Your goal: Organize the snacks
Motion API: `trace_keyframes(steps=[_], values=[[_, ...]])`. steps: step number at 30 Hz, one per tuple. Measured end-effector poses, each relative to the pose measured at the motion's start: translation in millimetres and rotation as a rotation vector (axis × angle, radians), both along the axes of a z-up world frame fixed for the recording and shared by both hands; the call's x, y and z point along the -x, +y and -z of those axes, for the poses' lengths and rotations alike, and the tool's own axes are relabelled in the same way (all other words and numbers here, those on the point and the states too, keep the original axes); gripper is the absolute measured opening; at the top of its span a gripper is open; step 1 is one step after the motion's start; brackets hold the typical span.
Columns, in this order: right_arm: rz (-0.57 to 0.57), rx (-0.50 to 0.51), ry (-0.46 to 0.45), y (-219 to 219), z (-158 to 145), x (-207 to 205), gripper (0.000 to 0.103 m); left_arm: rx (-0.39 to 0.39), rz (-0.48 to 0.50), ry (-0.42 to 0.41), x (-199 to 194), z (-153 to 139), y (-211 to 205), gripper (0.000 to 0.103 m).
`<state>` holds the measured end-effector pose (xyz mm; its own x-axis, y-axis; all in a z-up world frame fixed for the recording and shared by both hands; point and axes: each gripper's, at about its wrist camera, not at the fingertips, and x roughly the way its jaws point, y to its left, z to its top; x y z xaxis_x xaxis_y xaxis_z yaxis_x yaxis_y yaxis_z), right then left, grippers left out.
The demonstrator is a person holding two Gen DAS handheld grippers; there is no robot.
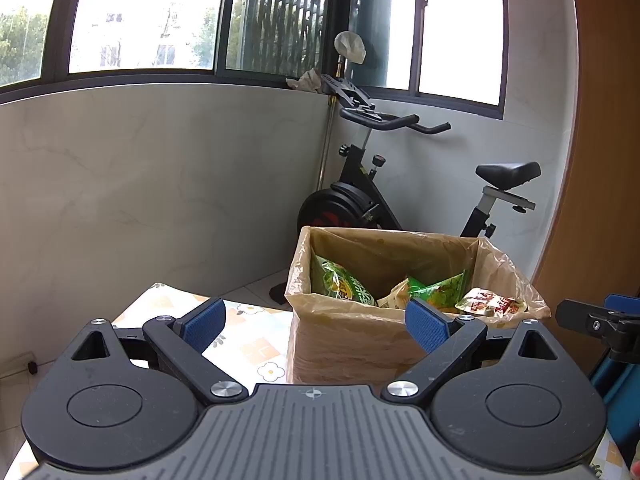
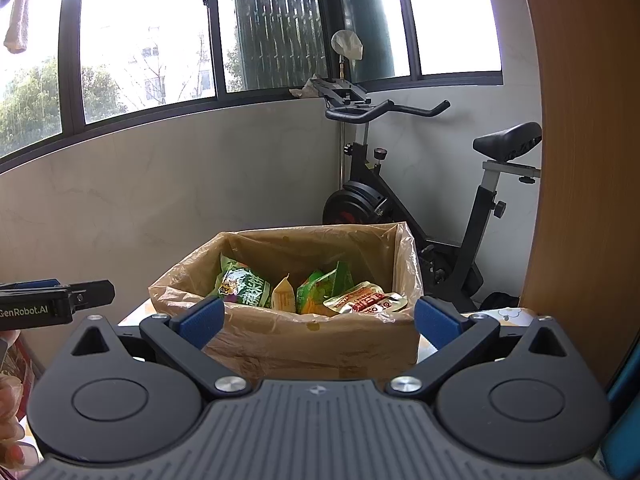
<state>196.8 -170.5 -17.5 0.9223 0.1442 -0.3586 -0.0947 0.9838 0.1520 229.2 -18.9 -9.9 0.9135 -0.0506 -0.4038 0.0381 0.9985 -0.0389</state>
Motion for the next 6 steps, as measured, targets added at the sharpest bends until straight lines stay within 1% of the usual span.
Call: trace_keyframes(steps=[6], values=[[0.001,0.003,0.002,-0.9,0.6,-0.7,0.103,0.011,0.001,0.005,-2.0,2.0,2.9,0.098]])
